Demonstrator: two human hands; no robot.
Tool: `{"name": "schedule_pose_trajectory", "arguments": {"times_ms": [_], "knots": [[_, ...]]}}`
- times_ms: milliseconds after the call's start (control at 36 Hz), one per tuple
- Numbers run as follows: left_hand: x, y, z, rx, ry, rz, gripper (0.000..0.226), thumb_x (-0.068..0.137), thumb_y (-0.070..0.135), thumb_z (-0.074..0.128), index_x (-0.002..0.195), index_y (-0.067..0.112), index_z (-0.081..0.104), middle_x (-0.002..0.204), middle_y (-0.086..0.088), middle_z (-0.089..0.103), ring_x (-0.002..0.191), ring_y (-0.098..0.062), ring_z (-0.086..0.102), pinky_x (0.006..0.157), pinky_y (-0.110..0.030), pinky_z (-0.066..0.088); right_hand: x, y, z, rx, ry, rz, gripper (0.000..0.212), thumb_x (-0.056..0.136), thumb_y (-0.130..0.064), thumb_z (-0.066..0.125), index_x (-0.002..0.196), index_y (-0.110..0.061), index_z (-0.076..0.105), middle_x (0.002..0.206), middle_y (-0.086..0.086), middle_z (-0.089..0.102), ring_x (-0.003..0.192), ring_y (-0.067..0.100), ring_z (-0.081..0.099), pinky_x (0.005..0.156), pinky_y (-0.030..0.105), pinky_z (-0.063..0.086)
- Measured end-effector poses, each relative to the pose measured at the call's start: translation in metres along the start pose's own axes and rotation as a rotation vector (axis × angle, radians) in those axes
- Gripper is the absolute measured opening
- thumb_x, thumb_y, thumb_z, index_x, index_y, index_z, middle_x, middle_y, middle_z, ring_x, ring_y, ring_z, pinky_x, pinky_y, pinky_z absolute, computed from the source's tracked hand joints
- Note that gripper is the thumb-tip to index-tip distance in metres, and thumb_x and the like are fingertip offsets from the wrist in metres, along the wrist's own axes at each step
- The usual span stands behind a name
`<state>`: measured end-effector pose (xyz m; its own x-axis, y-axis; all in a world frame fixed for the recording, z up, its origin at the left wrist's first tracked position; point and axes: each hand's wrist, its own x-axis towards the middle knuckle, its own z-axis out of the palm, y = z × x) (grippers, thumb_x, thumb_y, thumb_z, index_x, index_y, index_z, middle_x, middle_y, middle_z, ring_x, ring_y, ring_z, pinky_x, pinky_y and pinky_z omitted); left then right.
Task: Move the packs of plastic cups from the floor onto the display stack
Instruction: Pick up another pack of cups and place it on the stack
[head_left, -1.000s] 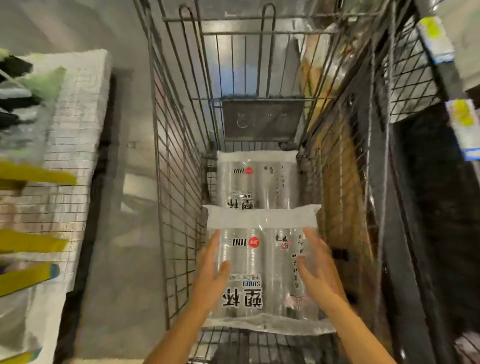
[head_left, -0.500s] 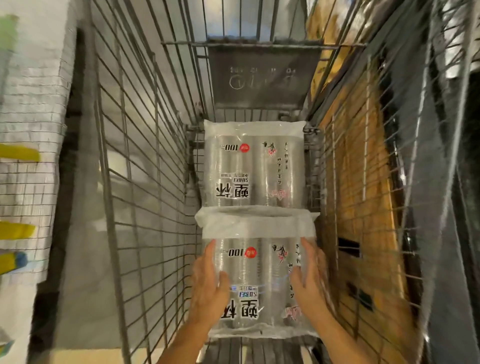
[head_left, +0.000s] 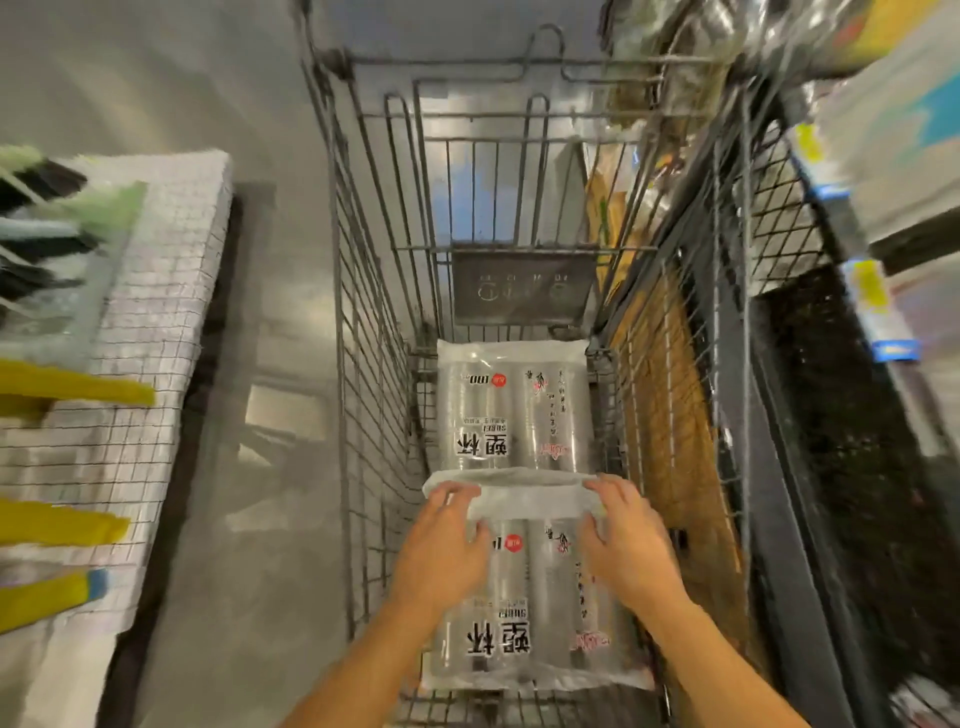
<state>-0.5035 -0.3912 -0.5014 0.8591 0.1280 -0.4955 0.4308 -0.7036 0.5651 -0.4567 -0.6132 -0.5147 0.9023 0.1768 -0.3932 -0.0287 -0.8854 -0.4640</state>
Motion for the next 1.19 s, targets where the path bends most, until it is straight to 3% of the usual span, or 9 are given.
{"name": "schedule_pose_trajectory", "arguments": {"times_ms": [139, 306, 417, 528, 722, 833, 944, 1083, 1194], "knots": [[-0.022, 0.076, -0.112, 0.276, 0.022, 0.191, 0.045, 0.097, 0.041, 0.048, 0.139, 0.026, 0.049, 0.130, 0.005, 0.051, 0.123, -0.018, 0.047, 0.107, -0.039, 0.041, -0.004, -0.084, -0.112, -0.231, 0.064, -0.227, 0.033, 0.093, -0.036, 0.055, 0.123, -0.021, 0.060, 0.107, -0.005, 0.065, 0.096, 0.019, 0.064, 0.075, 0.032, 0.043], [-0.065, 0.149, -0.238, 0.480, 0.158, 0.298, 0.035, 0.090, 0.045, 0.049, 0.114, 0.023, 0.060, 0.111, -0.003, 0.059, 0.105, -0.024, 0.057, 0.093, -0.043, 0.047, -0.025, -0.182, -0.234, -0.464, -0.037, -0.278, 0.044, 0.094, -0.049, 0.045, 0.132, -0.026, 0.050, 0.124, 0.003, 0.059, 0.111, 0.027, 0.059, 0.089, 0.040, 0.050], [-0.103, 0.185, -0.306, 0.490, 0.279, 0.334, 0.041, 0.092, 0.045, 0.051, 0.119, 0.018, 0.063, 0.115, -0.006, 0.062, 0.104, -0.025, 0.060, 0.087, -0.038, 0.051, -0.046, -0.233, -0.302, -0.507, -0.013, -0.321, 0.042, 0.096, -0.047, 0.047, 0.128, -0.022, 0.053, 0.123, 0.005, 0.062, 0.108, 0.028, 0.059, 0.089, 0.041, 0.052], [-0.140, 0.210, -0.355, 0.470, 0.359, 0.325, 0.043, 0.094, 0.043, 0.052, 0.128, 0.017, 0.059, 0.123, -0.008, 0.059, 0.109, -0.027, 0.059, 0.092, -0.038, 0.050, -0.073, -0.273, -0.348, -0.509, 0.071, -0.363, 0.049, 0.098, -0.045, 0.046, 0.143, -0.023, 0.046, 0.135, 0.005, 0.057, 0.117, 0.028, 0.057, 0.095, 0.042, 0.050], [-0.204, 0.225, -0.387, 0.498, 0.505, 0.304, 0.042, 0.097, 0.042, 0.050, 0.133, 0.022, 0.057, 0.132, -0.003, 0.057, 0.119, -0.021, 0.054, 0.099, -0.032, 0.041, -0.101, -0.320, -0.374, -0.491, 0.103, -0.524, 0.050, 0.096, -0.050, 0.046, 0.141, -0.028, 0.045, 0.139, 0.001, 0.055, 0.119, 0.025, 0.056, 0.098, 0.042, 0.049], [-0.233, 0.218, -0.392, 0.484, 0.552, 0.207, 0.047, 0.095, 0.048, 0.050, 0.136, 0.025, 0.054, 0.137, -0.002, 0.054, 0.124, -0.022, 0.052, 0.105, -0.036, 0.041, -0.114, -0.345, -0.376, -0.529, 0.093, -0.632, 0.046, 0.097, -0.046, 0.048, 0.139, -0.027, 0.047, 0.136, 0.003, 0.056, 0.118, 0.025, 0.056, 0.094, 0.039, 0.049], [-0.259, 0.200, -0.390, 0.484, 0.607, 0.078, 0.048, 0.092, 0.051, 0.048, 0.134, 0.029, 0.054, 0.136, -0.001, 0.056, 0.120, -0.024, 0.055, 0.100, -0.036, 0.045, -0.124, -0.359, -0.371, -0.540, 0.076, -0.719, 0.041, 0.099, -0.046, 0.046, 0.135, -0.028, 0.050, 0.131, 0.001, 0.059, 0.112, 0.025, 0.059, 0.097, 0.044, 0.049], [-0.301, 0.181, -0.383, 0.414, 0.658, -0.049, 0.044, 0.095, 0.048, 0.050, 0.133, 0.026, 0.054, 0.139, 0.001, 0.054, 0.127, -0.023, 0.050, 0.103, -0.034, 0.041, -0.131, -0.374, -0.361, -0.551, 0.039, -0.829, 0.046, 0.094, -0.049, 0.048, 0.136, -0.029, 0.050, 0.131, 0.001, 0.060, 0.110, 0.022, 0.060, 0.091, 0.039, 0.052], [-0.342, 0.160, -0.372, 0.348, 0.708, -0.152, 0.045, 0.095, 0.050, 0.050, 0.134, 0.029, 0.053, 0.139, 0.005, 0.053, 0.125, -0.019, 0.052, 0.102, -0.034, 0.043, -0.155, -0.395, -0.348, -0.566, 0.017, -0.929, 0.048, 0.095, -0.048, 0.049, 0.139, -0.029, 0.050, 0.137, 0.001, 0.057, 0.119, 0.023, 0.057, 0.097, 0.038, 0.049]]}}
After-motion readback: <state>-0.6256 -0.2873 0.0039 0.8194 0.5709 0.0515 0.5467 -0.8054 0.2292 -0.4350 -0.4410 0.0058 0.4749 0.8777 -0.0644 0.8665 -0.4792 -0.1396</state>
